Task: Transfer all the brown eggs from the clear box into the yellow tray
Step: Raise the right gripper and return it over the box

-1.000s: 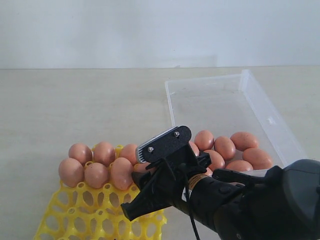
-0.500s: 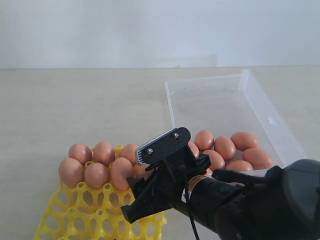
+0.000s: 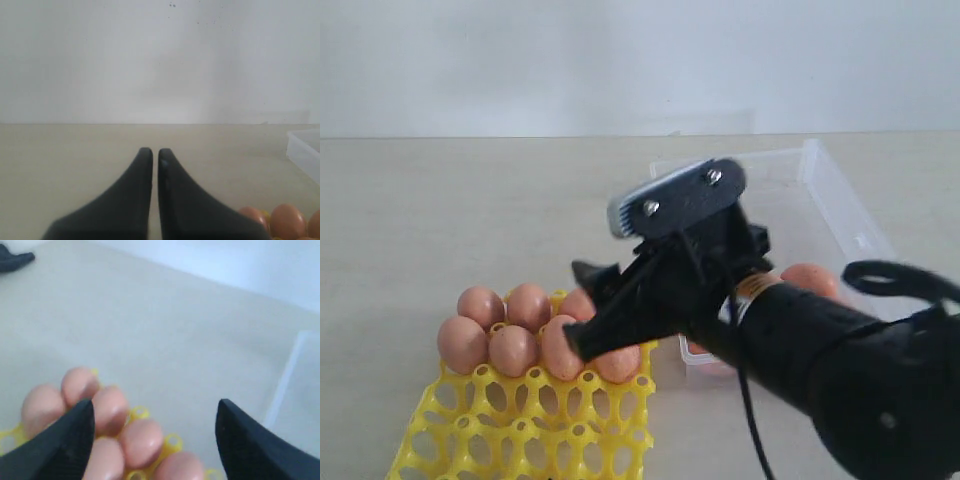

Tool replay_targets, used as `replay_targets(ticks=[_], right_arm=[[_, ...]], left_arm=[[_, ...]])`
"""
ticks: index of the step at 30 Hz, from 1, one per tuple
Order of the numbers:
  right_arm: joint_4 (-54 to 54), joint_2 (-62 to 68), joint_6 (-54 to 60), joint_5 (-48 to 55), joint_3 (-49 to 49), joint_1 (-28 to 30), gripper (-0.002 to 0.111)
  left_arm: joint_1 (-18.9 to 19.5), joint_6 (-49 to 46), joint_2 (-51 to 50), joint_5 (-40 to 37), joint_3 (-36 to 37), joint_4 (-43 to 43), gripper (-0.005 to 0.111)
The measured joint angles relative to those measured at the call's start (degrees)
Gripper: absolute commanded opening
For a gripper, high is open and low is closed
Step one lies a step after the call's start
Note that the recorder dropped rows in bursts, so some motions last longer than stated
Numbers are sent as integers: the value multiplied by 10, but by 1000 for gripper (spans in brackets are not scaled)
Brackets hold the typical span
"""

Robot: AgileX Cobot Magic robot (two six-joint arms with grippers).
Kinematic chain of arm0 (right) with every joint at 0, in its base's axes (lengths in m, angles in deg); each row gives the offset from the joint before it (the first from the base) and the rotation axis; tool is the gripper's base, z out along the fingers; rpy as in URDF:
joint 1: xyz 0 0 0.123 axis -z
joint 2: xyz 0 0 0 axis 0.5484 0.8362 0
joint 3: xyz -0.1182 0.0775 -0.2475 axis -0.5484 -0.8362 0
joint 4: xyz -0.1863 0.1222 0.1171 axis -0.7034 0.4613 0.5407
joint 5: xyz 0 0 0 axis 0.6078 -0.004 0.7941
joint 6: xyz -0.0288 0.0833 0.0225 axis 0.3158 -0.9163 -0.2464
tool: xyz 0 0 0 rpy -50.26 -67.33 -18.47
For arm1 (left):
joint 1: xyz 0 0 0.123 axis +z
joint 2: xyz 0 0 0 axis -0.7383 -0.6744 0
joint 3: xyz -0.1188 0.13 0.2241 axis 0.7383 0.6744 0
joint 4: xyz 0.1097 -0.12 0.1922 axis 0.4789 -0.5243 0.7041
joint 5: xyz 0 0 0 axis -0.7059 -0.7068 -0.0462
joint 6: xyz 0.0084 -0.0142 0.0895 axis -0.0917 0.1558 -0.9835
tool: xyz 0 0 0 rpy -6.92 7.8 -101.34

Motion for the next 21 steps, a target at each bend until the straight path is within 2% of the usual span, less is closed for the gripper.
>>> replay_targets(ticks=[4,6,9,13,17,21], right_arm=[[264,-71,230,-80,4,7,13],[380,-100,350,-90,17,47,6],[484,-129,509,5,53,159,13],[614,-121,651,248,117,320,25],[651,-81,666,424,138,414,27],[512,-31,561,527,137,429,27]], left_arm=[[0,0,0,0,0,0,4],[0,0,0,0,0,0,4],[0,0,0,0,0,0,4],[0,0,0,0,0,0,4],[0,0,0,0,0,0,4],[0,0,0,0,0,0,4]])
